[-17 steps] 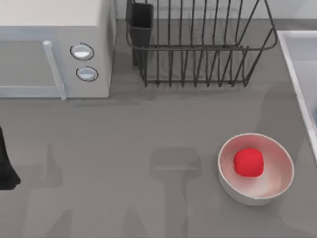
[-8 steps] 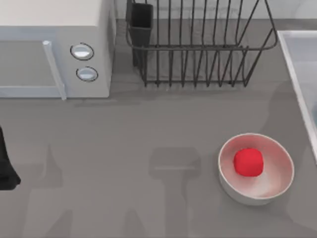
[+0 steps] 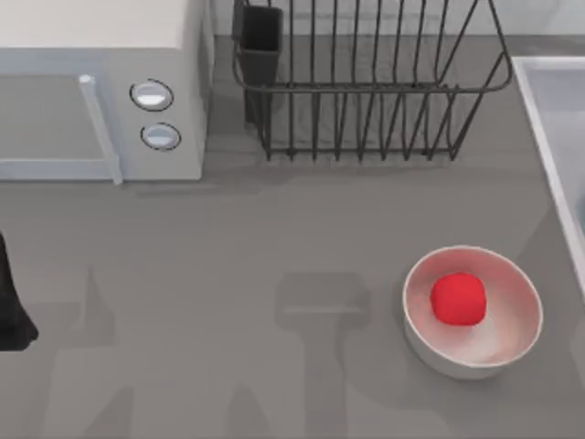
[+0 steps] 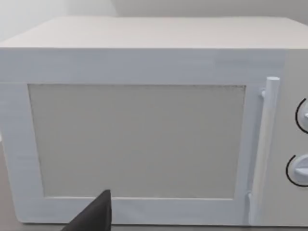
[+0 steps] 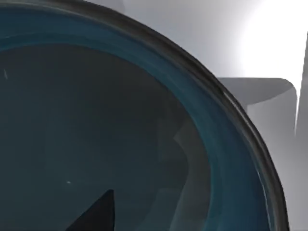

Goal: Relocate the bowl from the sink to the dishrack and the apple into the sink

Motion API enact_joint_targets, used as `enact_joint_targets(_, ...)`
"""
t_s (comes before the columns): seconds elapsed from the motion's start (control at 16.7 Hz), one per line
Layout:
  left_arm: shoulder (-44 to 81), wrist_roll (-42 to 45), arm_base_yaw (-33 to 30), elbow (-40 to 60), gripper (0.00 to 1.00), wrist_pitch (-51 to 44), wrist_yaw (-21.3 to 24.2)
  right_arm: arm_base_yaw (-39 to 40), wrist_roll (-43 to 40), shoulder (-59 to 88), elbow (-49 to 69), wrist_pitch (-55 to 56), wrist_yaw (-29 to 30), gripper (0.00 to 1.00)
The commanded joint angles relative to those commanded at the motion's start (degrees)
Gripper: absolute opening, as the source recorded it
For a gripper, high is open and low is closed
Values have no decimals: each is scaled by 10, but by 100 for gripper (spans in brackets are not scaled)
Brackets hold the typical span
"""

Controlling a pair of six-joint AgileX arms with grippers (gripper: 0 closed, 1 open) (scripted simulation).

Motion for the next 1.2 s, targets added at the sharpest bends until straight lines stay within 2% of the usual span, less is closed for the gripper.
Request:
enact_joint_targets(0.3,0,0,0,0,100,0,0,0,0,4,-4,8,0,100)
enact_joint_targets(1.08,0,0,0,0,100,0,0,0,0,4,-4,8,0,2)
enact_joint_targets(1.2,0,0,0,0,100,0,0,0,0,4,-4,8,0,0)
